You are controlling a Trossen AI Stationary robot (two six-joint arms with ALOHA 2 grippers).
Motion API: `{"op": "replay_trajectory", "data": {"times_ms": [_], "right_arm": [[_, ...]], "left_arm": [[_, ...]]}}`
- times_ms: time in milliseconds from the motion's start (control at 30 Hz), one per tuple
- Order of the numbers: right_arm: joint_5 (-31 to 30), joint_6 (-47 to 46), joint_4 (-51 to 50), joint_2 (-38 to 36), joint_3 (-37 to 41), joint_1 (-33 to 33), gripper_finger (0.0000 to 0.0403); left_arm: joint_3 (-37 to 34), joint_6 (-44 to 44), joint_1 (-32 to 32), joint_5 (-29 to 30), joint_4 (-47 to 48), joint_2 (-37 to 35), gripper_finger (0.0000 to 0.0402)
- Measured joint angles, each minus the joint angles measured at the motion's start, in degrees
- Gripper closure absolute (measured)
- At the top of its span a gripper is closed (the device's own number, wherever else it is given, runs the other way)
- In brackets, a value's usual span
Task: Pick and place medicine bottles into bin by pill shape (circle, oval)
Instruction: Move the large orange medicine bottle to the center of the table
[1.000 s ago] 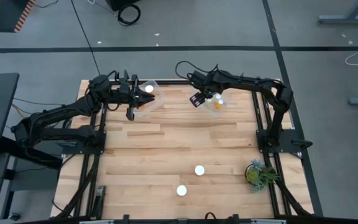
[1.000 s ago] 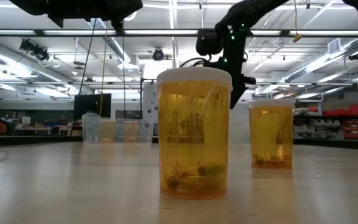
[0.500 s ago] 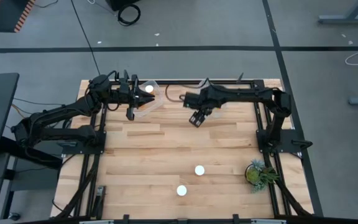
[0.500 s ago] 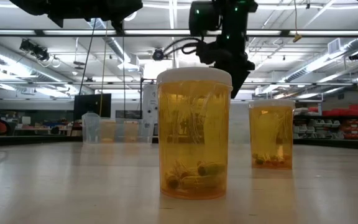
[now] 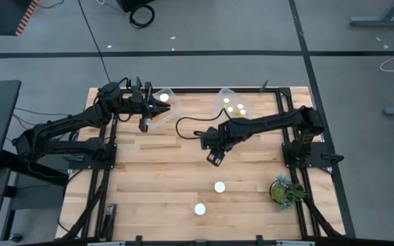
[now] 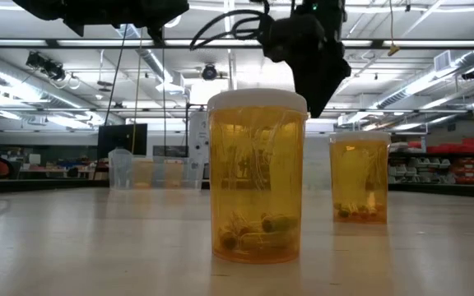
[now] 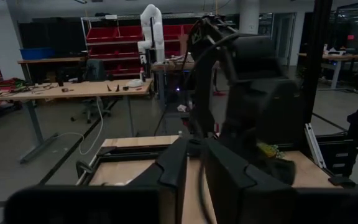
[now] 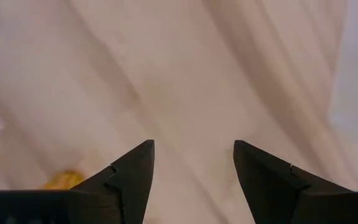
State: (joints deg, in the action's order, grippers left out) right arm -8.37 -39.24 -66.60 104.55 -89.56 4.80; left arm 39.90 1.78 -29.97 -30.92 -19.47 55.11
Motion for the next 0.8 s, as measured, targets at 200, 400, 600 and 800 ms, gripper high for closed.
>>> {"op": "replay_trajectory", "data": {"times_ms": [200, 400, 600, 800], "right_arm": [[1.47, -6.42, -0.42, 0.13, 0.04, 5.01, 0.0175], [3.88, -13.76, -1.01, 1.29, 0.09, 10.55, 0.0176], [5.88, -21.5, -1.24, 2.86, 0.09, 16.03, 0.0176], [10.57, -25.0, -0.7, 7.66, 0.09, 19.79, 0.0176]], "left_arm": [[0.0, 0.0, -0.01, 0.0, -0.01, 0.0, 0.0339], [0.0, 0.0, 0.01, 0.0, 0.01, 0.0, 0.0346], [0.0, 0.0, -0.01, 0.0, 0.01, -0.02, 0.0338], [-0.02, 0.0, -0.01, 0.0, -0.01, -0.02, 0.0334]]}}
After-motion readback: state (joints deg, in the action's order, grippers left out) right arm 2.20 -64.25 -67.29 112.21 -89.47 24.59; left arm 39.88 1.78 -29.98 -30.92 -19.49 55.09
